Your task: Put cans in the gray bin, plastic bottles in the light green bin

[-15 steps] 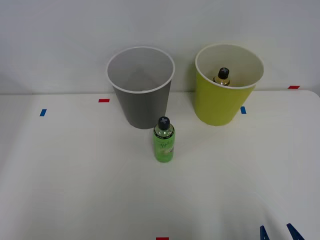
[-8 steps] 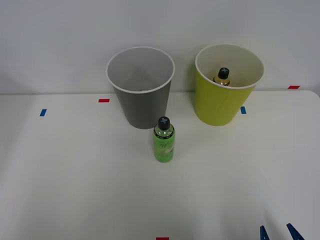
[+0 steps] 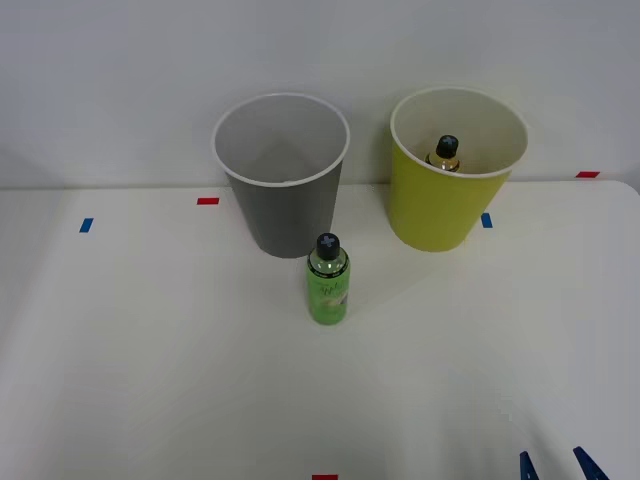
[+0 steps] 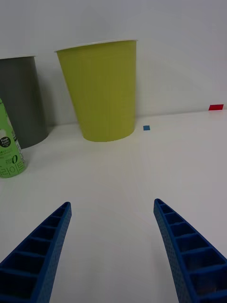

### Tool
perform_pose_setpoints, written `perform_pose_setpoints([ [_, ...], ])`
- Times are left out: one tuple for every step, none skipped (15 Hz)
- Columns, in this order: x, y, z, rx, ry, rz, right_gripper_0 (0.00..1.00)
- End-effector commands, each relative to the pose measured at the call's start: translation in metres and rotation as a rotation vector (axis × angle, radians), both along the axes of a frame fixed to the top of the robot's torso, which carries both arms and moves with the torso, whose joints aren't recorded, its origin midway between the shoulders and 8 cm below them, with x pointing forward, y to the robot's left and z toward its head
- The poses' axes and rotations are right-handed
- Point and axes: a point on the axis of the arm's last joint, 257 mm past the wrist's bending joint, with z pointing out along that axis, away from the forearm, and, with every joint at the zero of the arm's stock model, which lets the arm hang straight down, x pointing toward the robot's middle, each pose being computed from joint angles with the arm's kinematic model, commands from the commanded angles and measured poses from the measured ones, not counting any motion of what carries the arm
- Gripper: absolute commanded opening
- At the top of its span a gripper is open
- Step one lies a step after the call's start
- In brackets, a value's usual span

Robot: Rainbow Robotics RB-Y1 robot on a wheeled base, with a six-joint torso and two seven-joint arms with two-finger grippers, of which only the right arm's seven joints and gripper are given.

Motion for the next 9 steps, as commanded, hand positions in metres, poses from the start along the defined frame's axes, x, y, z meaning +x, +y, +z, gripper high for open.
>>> perform_pose_setpoints([
  [0.0, 0.0, 0.0, 0.0, 0.0, 0.0, 0.59],
  [0.0, 0.0, 0.0, 0.0, 0.0, 0.0, 0.59],
  [0.0, 0.0, 0.0, 0.0, 0.0, 0.0, 0.59],
  [0.0, 0.0, 0.0, 0.0, 0.0, 0.0, 0.59],
  [0.0, 0.0, 0.0, 0.0, 0.0, 0.0, 0.59],
  [0.0, 0.0, 0.0, 0.0, 0.0, 0.0, 0.59],
  [0.0, 0.0, 0.0, 0.0, 0.0, 0.0, 0.59],
  [0.0, 0.0, 0.0, 0.0, 0.0, 0.0, 0.59],
  [0.0, 0.0, 0.0, 0.0, 0.0, 0.0, 0.58],
])
